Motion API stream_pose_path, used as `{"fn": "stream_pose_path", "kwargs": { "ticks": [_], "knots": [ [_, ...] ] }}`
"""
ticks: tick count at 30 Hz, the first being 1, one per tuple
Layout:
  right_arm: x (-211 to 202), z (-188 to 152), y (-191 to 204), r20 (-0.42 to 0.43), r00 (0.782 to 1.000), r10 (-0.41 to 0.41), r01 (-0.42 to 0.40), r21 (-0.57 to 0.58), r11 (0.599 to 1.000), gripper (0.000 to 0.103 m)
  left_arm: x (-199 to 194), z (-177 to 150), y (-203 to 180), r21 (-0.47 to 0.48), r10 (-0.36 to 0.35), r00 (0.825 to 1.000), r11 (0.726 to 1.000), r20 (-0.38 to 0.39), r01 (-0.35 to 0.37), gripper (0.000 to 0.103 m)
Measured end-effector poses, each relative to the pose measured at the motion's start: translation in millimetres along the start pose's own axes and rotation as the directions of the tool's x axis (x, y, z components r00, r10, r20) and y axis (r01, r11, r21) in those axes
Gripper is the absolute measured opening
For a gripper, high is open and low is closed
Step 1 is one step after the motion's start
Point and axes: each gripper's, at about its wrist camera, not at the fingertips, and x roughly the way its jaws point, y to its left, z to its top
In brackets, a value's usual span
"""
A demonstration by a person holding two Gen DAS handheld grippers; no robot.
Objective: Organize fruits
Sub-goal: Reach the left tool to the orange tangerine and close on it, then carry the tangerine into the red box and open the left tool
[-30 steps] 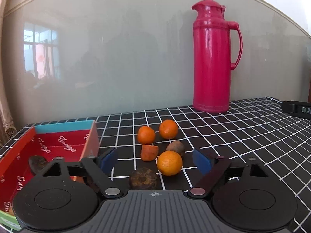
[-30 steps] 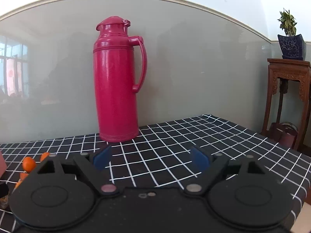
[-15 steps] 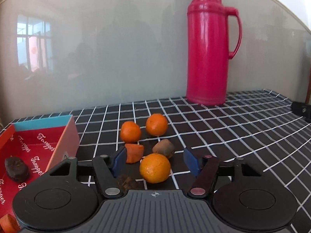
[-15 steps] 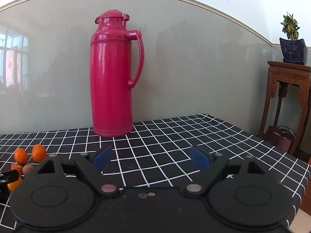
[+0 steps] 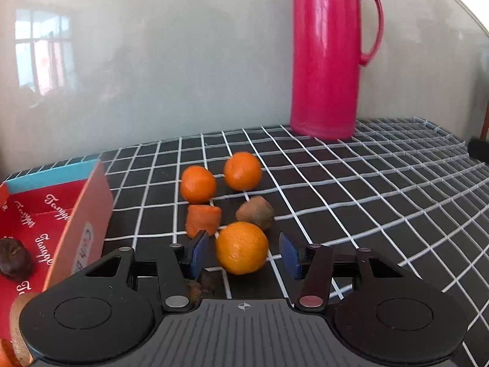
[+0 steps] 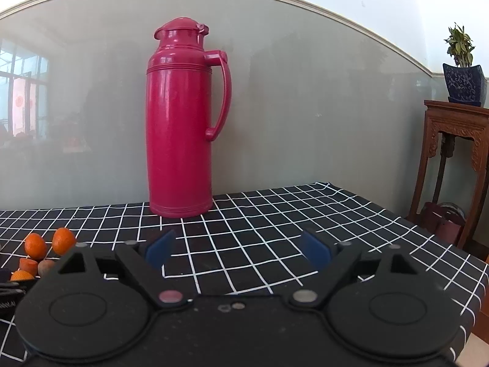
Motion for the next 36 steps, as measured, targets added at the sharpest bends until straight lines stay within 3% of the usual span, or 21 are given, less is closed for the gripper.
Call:
{"fn": "stream_pose_path", "kwargs": {
  "ticks": [5,6,7,8,16,25,36],
  "knots": [
    [-1,0,2,0.002,1.0,0.01,-0.01,-0.008,1.0,0.09,5,-1,-16,0.044,0.051,0.999,0.998,-0.002,-0.051,0.052],
    [-1,-1,3,0.002,1.0,0.009,-0.009,-0.014,1.0,0.091,9,-1,-15,0.044,0.053,0.998,0.998,-0.019,-0.052,0.049],
    [-1,0,2,0.001,1.0,0.008,-0.008,-0.014,1.0,0.092,12,-2,-14,0.042,0.051,0.998,0.998,-0.032,-0.05,0.04],
    [-1,0,0,0.003,1.0,0.006,-0.006,-0.008,1.0,0.094,14,-2,-13,0.035,0.045,0.998,0.998,-0.036,-0.044,0.039],
    [-1,1,-1,0.008,1.0,0.013,-0.013,0.004,1.0,0.095,9,-1,-10,0.013,0.038,0.999,0.999,-0.007,-0.037,0.039],
    [2,2,3,-0.007,1.0,0.007,-0.007,0.01,1.0,0.095,-26,4,1,0.016,0.028,0.998,0.999,0.063,-0.029,0.039],
    [-1,3,52,-0.022,0.997,0.071,-0.071,-0.024,0.997,0.095,-63,-1,45,-0.029,0.079,0.992,0.997,0.103,-0.076,0.039]
  ]
}}
